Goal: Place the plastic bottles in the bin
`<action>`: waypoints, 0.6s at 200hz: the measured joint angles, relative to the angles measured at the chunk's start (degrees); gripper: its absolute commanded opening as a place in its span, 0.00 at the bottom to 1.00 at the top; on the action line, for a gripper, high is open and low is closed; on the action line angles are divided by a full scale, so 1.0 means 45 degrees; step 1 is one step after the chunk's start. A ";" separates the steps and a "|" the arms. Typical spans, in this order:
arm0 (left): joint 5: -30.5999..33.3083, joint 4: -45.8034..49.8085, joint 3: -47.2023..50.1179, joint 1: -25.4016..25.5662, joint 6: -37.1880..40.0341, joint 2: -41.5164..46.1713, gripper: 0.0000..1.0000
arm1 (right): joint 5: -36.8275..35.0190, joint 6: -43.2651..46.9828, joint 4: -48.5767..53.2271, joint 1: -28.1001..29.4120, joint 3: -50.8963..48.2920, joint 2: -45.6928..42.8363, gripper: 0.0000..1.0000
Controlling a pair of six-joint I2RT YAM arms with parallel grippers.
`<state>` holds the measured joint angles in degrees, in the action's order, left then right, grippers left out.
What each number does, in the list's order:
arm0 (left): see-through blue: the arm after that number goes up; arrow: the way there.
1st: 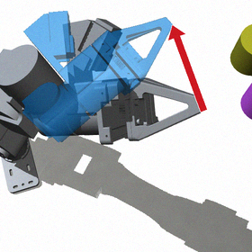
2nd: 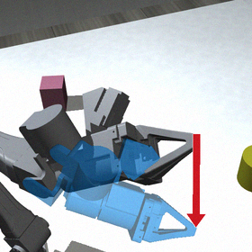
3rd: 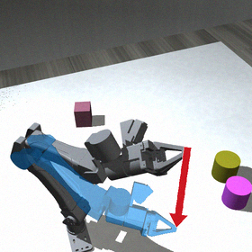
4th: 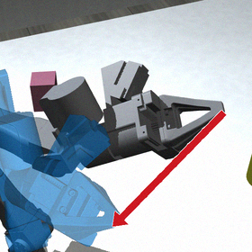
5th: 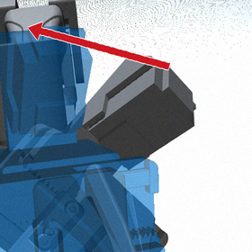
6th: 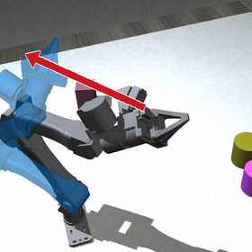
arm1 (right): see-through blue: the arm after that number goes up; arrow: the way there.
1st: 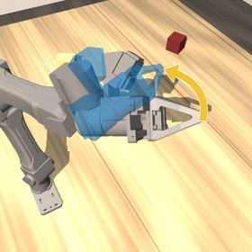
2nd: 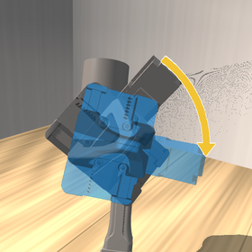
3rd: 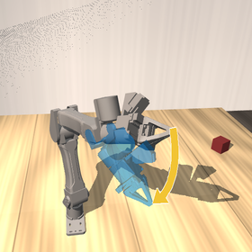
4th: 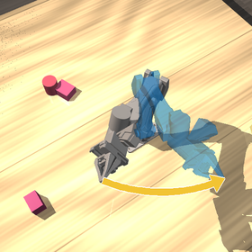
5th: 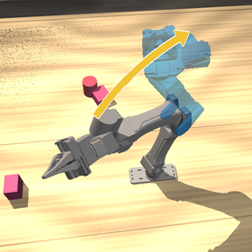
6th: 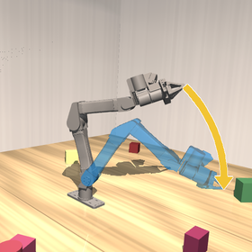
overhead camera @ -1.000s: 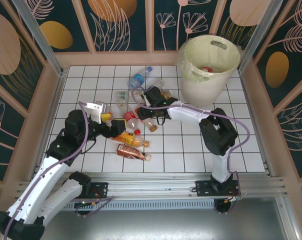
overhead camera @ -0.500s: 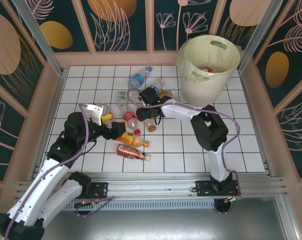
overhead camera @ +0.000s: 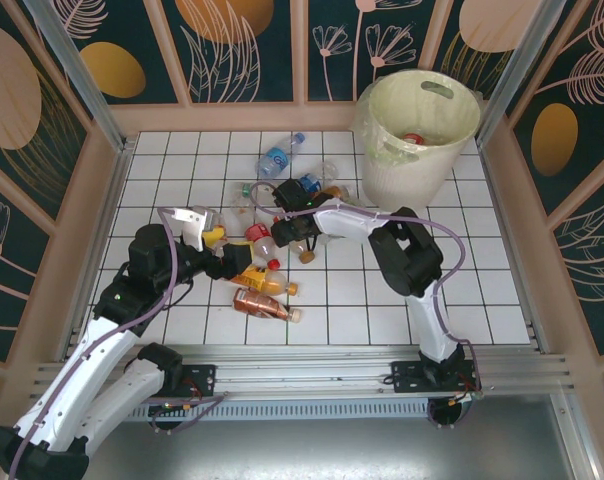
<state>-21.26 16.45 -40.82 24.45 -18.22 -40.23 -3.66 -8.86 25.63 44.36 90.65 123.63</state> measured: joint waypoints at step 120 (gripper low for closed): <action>-0.0175 -0.0005 0.0005 0.0000 0.0000 0.0000 0.99 | -0.0180 0.0000 -0.0078 0.0000 -0.0335 -0.0704 0.58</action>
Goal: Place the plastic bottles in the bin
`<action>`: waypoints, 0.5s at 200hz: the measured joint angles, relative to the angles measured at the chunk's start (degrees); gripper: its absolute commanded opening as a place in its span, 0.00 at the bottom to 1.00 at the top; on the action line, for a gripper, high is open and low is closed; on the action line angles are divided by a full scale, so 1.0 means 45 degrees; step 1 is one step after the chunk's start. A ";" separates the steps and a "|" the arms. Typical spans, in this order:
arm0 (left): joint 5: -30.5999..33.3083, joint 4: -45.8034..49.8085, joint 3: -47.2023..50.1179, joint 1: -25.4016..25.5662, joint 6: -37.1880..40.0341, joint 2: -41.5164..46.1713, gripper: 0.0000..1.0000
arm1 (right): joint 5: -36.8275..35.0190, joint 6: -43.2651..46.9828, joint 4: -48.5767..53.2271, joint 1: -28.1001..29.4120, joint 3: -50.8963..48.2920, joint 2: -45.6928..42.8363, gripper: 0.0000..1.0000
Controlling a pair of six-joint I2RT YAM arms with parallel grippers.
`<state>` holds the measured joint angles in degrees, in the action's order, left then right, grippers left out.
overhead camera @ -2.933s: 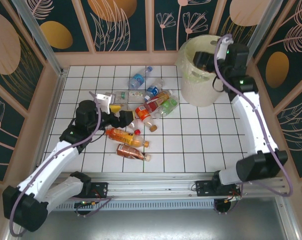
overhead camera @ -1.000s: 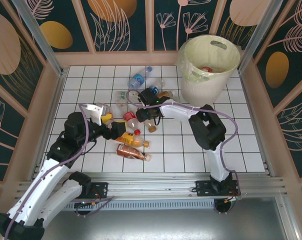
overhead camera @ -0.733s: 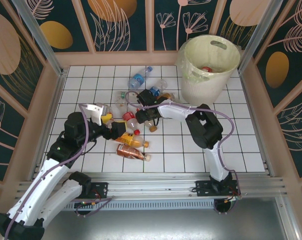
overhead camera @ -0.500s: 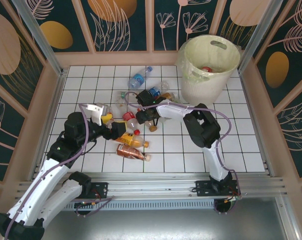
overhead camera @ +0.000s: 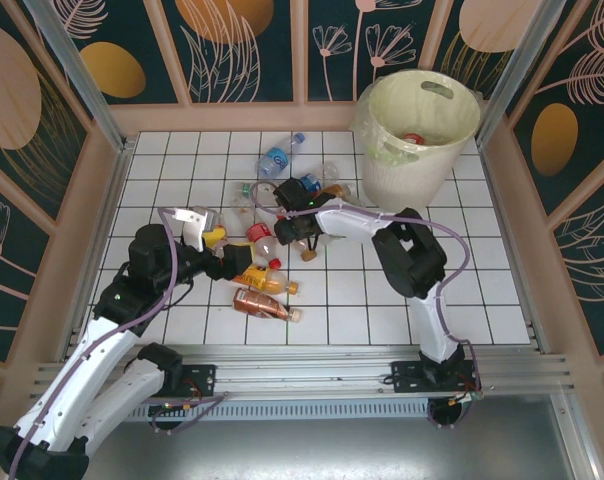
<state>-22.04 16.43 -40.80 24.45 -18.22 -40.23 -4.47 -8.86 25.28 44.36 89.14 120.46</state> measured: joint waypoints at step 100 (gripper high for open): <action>-0.0903 -0.0952 0.0262 0.0000 -0.0049 0.0369 0.99 | 0.0437 0.0291 -0.1010 -0.0350 -0.0253 -0.5134 0.59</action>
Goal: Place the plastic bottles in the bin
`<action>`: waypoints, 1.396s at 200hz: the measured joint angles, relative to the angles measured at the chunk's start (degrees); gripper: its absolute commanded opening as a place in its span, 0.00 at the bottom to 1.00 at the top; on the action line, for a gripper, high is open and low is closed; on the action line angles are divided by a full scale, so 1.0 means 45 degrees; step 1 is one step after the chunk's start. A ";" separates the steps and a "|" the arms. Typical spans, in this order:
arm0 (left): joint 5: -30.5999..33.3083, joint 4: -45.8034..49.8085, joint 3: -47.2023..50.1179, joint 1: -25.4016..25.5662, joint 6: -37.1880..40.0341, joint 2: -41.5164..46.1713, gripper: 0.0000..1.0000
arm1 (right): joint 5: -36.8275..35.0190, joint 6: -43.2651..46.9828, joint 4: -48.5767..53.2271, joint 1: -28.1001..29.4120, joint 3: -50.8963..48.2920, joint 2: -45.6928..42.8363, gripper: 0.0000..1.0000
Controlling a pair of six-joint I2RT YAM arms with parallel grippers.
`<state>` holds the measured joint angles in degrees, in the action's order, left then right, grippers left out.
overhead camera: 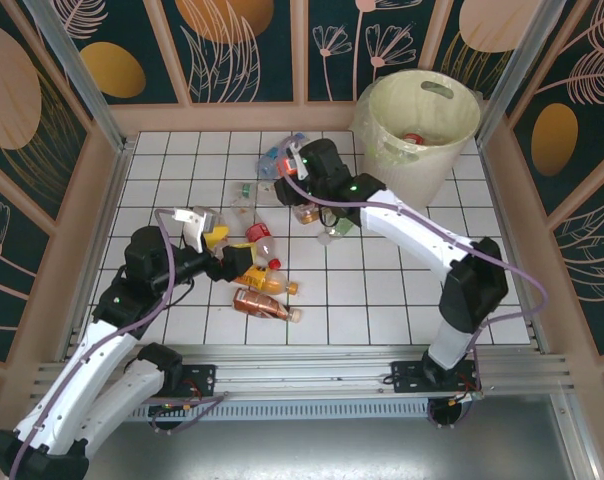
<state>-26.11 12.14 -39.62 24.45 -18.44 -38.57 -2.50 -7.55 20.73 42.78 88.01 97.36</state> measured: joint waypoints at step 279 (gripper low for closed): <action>-0.0427 -0.1316 0.0228 0.0000 -0.0471 -0.0015 0.99 | -0.1073 -0.1540 -0.2647 -0.7427 0.4862 0.2506 0.57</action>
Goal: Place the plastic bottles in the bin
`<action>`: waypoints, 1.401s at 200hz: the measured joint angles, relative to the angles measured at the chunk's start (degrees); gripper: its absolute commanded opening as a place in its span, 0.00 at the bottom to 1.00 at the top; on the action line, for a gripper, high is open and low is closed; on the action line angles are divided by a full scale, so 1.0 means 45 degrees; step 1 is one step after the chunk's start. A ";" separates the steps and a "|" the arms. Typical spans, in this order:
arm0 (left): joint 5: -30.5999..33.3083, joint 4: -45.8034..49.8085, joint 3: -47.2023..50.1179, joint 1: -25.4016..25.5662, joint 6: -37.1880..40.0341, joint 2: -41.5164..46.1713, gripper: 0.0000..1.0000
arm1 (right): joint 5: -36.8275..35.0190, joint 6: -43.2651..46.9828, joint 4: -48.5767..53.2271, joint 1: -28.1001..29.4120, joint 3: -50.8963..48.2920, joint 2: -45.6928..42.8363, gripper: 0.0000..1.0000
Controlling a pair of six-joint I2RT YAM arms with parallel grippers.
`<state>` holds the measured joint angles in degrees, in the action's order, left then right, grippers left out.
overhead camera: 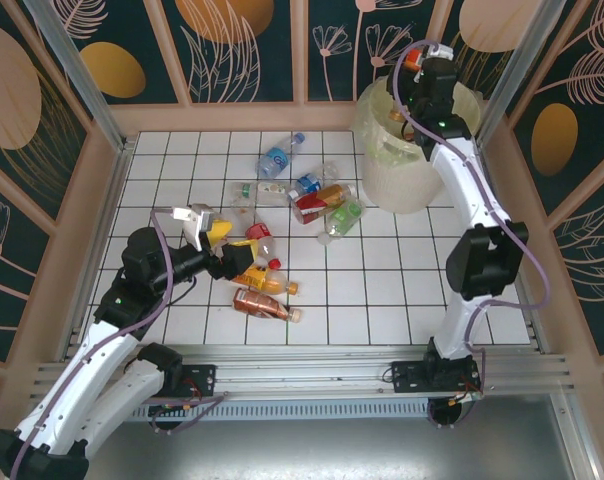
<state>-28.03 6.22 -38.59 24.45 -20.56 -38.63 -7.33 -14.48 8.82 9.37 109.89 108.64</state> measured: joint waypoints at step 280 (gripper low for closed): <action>0.0005 0.0005 0.0000 0.0000 0.0000 0.0000 0.99 | 0.5158 -0.1865 0.8048 -0.1549 0.5328 0.5309 0.64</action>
<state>-28.01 6.24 -38.59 24.45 -20.56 -38.63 15.88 -22.87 45.04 2.39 133.86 132.53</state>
